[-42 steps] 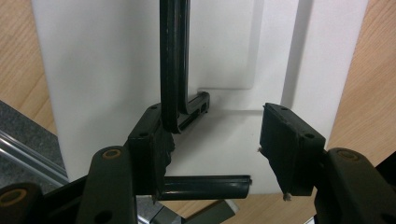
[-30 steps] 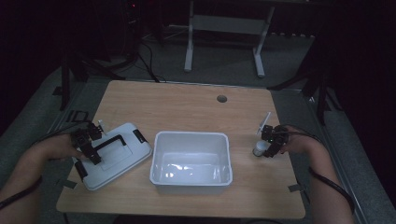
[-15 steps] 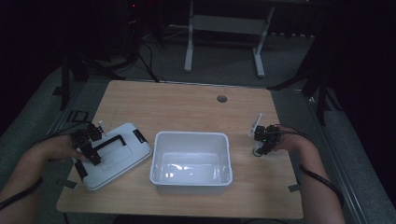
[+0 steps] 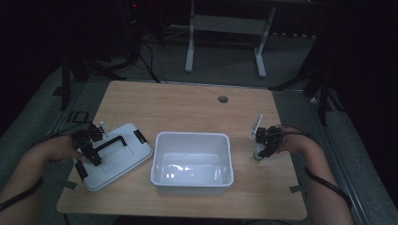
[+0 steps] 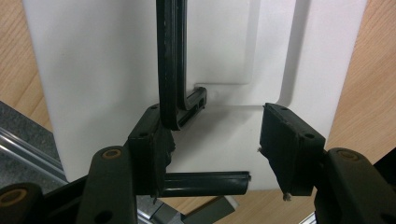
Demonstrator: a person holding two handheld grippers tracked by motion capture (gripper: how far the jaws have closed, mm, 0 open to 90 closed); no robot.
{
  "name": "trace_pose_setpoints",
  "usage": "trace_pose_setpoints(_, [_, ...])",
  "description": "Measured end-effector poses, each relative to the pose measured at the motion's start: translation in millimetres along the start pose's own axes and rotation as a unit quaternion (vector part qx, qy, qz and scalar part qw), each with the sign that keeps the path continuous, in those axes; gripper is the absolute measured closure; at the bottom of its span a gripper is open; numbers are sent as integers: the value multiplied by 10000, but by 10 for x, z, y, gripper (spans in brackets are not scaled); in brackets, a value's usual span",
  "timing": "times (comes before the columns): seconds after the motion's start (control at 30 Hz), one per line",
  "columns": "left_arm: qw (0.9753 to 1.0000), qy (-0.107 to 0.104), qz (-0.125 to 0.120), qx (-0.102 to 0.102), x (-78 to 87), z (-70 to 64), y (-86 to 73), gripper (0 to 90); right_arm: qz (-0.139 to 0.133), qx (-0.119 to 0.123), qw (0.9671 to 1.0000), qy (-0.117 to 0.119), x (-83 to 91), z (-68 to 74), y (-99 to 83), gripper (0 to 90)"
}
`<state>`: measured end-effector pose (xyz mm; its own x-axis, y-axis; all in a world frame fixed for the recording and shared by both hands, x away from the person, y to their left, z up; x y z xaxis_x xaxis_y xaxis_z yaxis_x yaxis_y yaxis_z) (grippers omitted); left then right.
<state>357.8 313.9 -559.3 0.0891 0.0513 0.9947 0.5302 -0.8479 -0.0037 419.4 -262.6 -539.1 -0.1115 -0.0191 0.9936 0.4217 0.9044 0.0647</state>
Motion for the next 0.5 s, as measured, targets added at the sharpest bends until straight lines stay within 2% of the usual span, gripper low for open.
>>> trace_pose_setpoints(0.27, [10000,24,29,-7,8,-7,18,429,-2,237,9997,108,148,245,0,498])
trace_pose_setpoints(0.5, [10000,48,13,-37,21,-6,34,429,-71,363,9993,11,326,378,-3,498])
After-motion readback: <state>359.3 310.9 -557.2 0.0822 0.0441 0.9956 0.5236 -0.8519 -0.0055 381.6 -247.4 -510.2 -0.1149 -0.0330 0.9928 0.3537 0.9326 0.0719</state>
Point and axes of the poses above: each handheld gripper's, and its own axes: x roughly backward along the jaws, y roughly out of its top, z roughly to its left, the point moved 8 cm from there along -x, roughly forward along the jaws, and after that the axes turned 11 degrees about -x, right-handed, at the moved point
